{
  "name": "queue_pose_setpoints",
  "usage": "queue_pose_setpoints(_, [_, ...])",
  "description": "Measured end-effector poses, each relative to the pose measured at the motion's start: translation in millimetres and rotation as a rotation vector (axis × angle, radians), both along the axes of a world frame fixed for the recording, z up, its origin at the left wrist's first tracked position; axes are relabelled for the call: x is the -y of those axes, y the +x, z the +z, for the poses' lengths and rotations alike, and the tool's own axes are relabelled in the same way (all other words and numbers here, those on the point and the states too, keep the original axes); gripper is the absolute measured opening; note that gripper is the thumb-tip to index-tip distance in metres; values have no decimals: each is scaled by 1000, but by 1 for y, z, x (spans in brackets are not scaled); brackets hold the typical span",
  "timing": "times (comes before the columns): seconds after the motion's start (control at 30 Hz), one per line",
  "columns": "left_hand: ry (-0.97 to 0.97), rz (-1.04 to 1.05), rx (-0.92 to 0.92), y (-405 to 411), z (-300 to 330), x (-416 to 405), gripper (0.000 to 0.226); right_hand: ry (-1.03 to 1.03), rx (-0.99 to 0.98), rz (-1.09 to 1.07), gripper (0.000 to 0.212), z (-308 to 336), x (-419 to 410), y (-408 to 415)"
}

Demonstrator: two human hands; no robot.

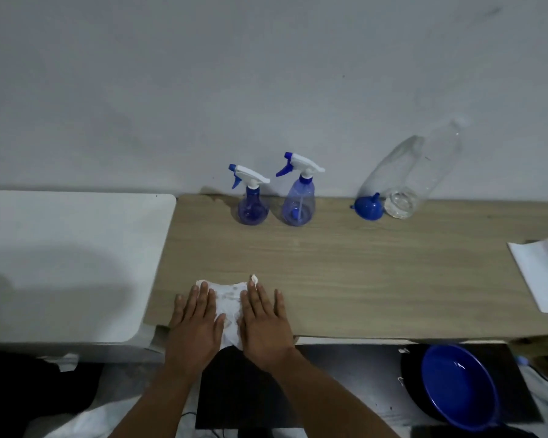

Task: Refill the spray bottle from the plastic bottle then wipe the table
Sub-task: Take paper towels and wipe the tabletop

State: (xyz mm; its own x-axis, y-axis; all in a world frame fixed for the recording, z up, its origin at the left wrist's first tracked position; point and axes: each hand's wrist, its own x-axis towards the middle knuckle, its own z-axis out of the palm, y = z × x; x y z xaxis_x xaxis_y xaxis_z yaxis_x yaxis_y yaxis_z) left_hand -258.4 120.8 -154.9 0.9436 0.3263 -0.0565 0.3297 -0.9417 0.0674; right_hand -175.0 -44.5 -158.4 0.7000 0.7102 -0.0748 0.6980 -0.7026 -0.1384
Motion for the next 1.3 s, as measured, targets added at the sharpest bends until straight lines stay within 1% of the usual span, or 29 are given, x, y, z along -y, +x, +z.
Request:
queue_pose_setpoints(0.23, [-32,-15,-4,22,2,78,66,32,34,24,64,-10,77,28])
queue_pose_setpoints(0.37, [-29,-47,-14,46,3,136,69,46,32,9,64,-10,137,53])
queue_pose_setpoints(0.43, [-35,-46,-14,60,2,170,67,61,31,-4,64,-12,170,67])
queue_pose_setpoints(0.73, [-57,-138,-22,131,4,324,63,60,21,-113,64,-13,327,129])
queue_pose_setpoints(0.97, [-72,-232,-50,184,3,415,62,15,6,-223,64,-14,423,165])
queue_pose_setpoints(1.13, [-75,-285,-80,206,6,457,63,7,7,-302,63,-14,468,177])
queue_pose_setpoints(1.3, [-57,-307,-118,212,7,464,64,-16,-16,-301,62,-12,476,181])
